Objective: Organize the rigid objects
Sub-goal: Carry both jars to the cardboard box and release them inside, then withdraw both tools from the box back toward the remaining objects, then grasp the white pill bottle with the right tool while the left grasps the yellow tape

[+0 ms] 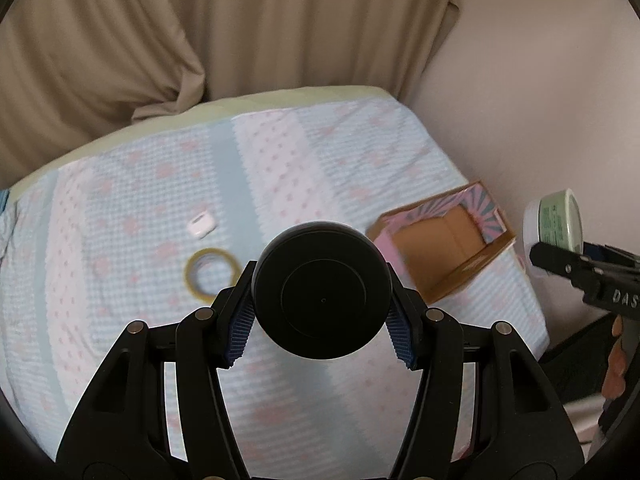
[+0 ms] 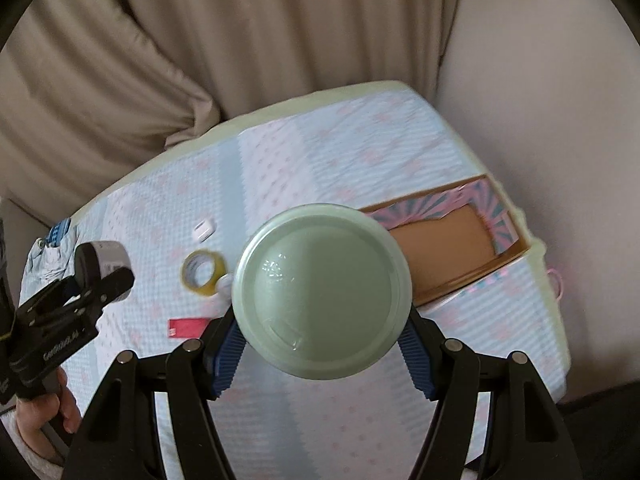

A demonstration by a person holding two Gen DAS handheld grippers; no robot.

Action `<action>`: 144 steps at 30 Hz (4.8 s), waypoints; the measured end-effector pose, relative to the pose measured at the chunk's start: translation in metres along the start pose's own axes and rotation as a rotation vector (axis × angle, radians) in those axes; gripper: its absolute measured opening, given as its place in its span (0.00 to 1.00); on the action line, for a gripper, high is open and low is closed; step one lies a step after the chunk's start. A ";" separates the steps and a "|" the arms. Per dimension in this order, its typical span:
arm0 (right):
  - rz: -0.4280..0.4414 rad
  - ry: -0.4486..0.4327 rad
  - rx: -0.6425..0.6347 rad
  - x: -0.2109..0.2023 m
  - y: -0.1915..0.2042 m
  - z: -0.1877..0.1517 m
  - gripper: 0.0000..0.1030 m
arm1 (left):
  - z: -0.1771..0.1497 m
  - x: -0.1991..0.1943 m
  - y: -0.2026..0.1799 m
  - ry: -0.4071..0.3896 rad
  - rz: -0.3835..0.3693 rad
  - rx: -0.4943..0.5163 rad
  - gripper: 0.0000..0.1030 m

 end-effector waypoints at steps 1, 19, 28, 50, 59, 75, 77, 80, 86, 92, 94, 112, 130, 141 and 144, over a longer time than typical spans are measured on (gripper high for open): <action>0.001 -0.002 -0.005 0.000 -0.013 0.007 0.63 | 0.002 0.003 -0.010 0.002 0.003 -0.007 0.52; -0.024 0.211 -0.049 0.115 -0.216 0.093 0.63 | 0.059 0.196 -0.185 0.188 -0.010 -0.041 0.52; 0.006 0.352 -0.024 0.201 -0.255 0.101 0.63 | 0.056 0.302 -0.208 0.374 0.017 -0.041 0.52; 0.134 0.305 0.026 0.237 -0.248 0.111 1.00 | 0.035 0.329 -0.206 0.453 0.071 0.021 1.00; 0.090 0.295 0.027 0.219 -0.252 0.097 1.00 | 0.038 0.296 -0.206 0.394 0.059 -0.003 1.00; 0.018 0.188 -0.038 0.130 -0.237 0.072 1.00 | 0.019 0.178 -0.201 0.237 0.069 0.002 1.00; 0.013 0.171 -0.060 0.115 -0.228 0.067 1.00 | 0.012 0.156 -0.193 0.214 0.076 -0.006 1.00; 0.003 0.143 -0.090 0.091 -0.210 0.055 1.00 | -0.002 0.119 -0.176 0.175 0.087 -0.022 1.00; -0.003 0.074 -0.125 0.037 -0.157 0.020 1.00 | -0.038 0.050 -0.121 0.110 0.117 -0.075 1.00; 0.029 0.043 -0.156 0.007 -0.089 -0.018 1.00 | -0.078 -0.003 -0.048 0.075 0.152 -0.123 1.00; 0.044 0.036 -0.152 0.003 -0.065 -0.031 1.00 | -0.089 -0.016 -0.026 0.068 0.153 -0.138 1.00; 0.080 0.015 -0.050 0.007 0.104 -0.086 1.00 | -0.127 -0.051 0.148 0.070 0.105 -0.098 1.00; 0.077 0.133 -0.073 0.128 0.161 -0.049 1.00 | -0.071 0.096 0.213 0.258 0.117 0.041 1.00; 0.162 0.231 0.132 0.241 0.142 0.003 0.92 | -0.038 0.223 0.216 0.370 0.109 0.135 1.00; 0.188 0.263 0.202 0.272 0.134 0.016 0.84 | -0.036 0.250 0.213 0.391 0.122 0.166 1.00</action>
Point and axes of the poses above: each gripper's, at about its wrist camera, not at the fingertips, and x roughly the way its jaws point, y to its left, z to its top, the point moved 8 cm from there along x, roughly the way its jaws point, and after that the axes turned 12 degrees about y, right-handed, at the moved point
